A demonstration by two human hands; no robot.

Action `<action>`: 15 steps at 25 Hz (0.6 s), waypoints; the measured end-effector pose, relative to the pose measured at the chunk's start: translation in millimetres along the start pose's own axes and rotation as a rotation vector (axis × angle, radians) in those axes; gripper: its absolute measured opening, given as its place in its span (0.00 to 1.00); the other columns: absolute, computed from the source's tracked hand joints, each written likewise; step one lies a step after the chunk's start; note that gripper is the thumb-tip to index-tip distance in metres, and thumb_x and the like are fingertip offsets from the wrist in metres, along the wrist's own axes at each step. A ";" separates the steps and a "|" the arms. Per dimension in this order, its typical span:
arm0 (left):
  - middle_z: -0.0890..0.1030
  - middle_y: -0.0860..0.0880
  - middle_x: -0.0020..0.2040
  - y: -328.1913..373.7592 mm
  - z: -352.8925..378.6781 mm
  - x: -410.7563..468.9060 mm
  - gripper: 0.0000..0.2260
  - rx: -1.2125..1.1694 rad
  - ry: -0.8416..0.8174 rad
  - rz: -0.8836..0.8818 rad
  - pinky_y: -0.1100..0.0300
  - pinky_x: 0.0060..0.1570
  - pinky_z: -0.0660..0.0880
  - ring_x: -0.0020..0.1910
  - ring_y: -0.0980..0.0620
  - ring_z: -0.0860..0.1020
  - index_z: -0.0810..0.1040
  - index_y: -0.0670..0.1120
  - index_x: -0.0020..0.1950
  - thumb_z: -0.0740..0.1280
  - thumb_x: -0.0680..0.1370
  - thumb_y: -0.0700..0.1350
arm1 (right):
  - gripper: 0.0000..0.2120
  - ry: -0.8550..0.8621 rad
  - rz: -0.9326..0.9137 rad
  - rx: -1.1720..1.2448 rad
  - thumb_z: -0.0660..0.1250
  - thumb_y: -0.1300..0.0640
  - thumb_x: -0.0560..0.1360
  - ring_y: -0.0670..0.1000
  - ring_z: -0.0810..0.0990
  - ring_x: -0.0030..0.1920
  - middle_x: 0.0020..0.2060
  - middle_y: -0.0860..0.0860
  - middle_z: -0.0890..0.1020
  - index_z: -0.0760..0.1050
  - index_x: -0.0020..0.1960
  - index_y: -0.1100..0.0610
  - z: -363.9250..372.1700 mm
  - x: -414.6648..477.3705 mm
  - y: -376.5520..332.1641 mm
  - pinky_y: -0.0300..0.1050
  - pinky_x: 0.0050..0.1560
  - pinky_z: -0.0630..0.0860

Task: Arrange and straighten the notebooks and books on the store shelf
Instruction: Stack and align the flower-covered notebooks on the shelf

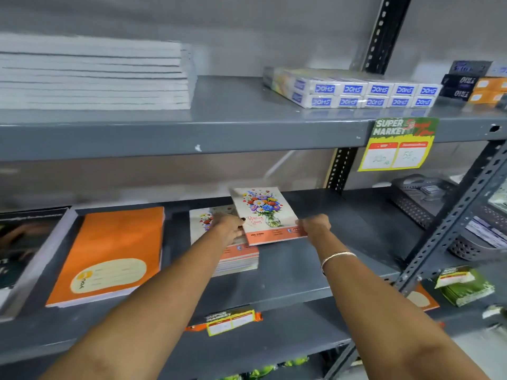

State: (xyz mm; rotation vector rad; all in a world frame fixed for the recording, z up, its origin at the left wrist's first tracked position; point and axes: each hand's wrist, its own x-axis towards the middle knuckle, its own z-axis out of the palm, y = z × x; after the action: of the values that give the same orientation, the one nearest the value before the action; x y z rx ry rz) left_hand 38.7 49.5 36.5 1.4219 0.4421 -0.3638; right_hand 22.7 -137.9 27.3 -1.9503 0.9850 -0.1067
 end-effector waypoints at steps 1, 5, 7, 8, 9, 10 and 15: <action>0.76 0.34 0.65 4.4 -16.5 1.0 0.16 0.010 0.036 0.025 0.50 0.59 0.75 0.63 0.38 0.77 0.70 0.30 0.64 0.61 0.76 0.26 | 0.24 -0.038 -0.004 0.014 0.69 0.53 0.74 0.55 0.77 0.63 0.62 0.57 0.78 0.70 0.65 0.64 10.8 -8.4 -6.7 0.42 0.61 0.73; 0.77 0.32 0.62 9.0 -73.9 7.3 0.14 0.121 0.149 0.091 0.52 0.50 0.78 0.60 0.37 0.79 0.73 0.29 0.60 0.64 0.75 0.28 | 0.22 -0.148 -0.070 0.039 0.70 0.58 0.72 0.58 0.78 0.61 0.59 0.60 0.79 0.73 0.63 0.66 57.3 -37.6 -21.2 0.48 0.61 0.76; 0.78 0.31 0.61 3.9 -93.7 10.7 0.13 0.204 0.182 0.123 0.54 0.43 0.79 0.58 0.37 0.79 0.74 0.29 0.59 0.65 0.75 0.30 | 0.21 -0.128 -0.061 -0.028 0.70 0.57 0.72 0.56 0.80 0.60 0.55 0.59 0.81 0.73 0.62 0.66 71.5 -51.5 -23.0 0.43 0.55 0.77; 0.78 0.31 0.60 0.1 -100.9 12.1 0.13 0.235 0.195 0.137 0.56 0.40 0.79 0.57 0.36 0.80 0.75 0.29 0.59 0.66 0.75 0.30 | 0.20 -0.100 -0.058 -0.039 0.70 0.57 0.72 0.56 0.80 0.59 0.53 0.58 0.81 0.74 0.61 0.66 76.8 -57.7 -22.5 0.42 0.52 0.76; 0.79 0.31 0.60 -3.7 -106.2 12.4 0.13 0.259 0.207 0.146 0.58 0.38 0.78 0.57 0.36 0.80 0.75 0.29 0.58 0.66 0.75 0.31 | 0.19 -0.090 -0.052 -0.035 0.70 0.58 0.72 0.56 0.80 0.58 0.54 0.59 0.81 0.75 0.60 0.66 82.1 -59.8 -20.4 0.42 0.50 0.75; 0.79 0.31 0.59 -7.5 -109.6 13.5 0.13 0.270 0.216 0.156 0.58 0.37 0.78 0.57 0.36 0.80 0.75 0.29 0.58 0.67 0.75 0.31 | 0.17 -0.083 -0.044 -0.030 0.71 0.59 0.72 0.56 0.81 0.56 0.55 0.59 0.81 0.76 0.58 0.66 86.2 -62.2 -18.5 0.43 0.49 0.75; 0.80 0.31 0.58 -23.9 -115.5 22.5 0.13 0.302 0.251 0.184 0.45 0.55 0.79 0.56 0.35 0.80 0.76 0.29 0.57 0.68 0.74 0.33 | 0.09 -0.043 -0.064 0.008 0.72 0.61 0.70 0.57 0.82 0.50 0.53 0.61 0.83 0.80 0.48 0.64 93.6 -64.7 -6.1 0.47 0.53 0.78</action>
State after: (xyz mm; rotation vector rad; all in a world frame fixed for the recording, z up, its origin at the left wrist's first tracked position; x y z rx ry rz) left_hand 37.5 161.7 -6.0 1.7983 0.4682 -0.1037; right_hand 23.4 -27.9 -2.6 -1.9690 0.8934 -0.1048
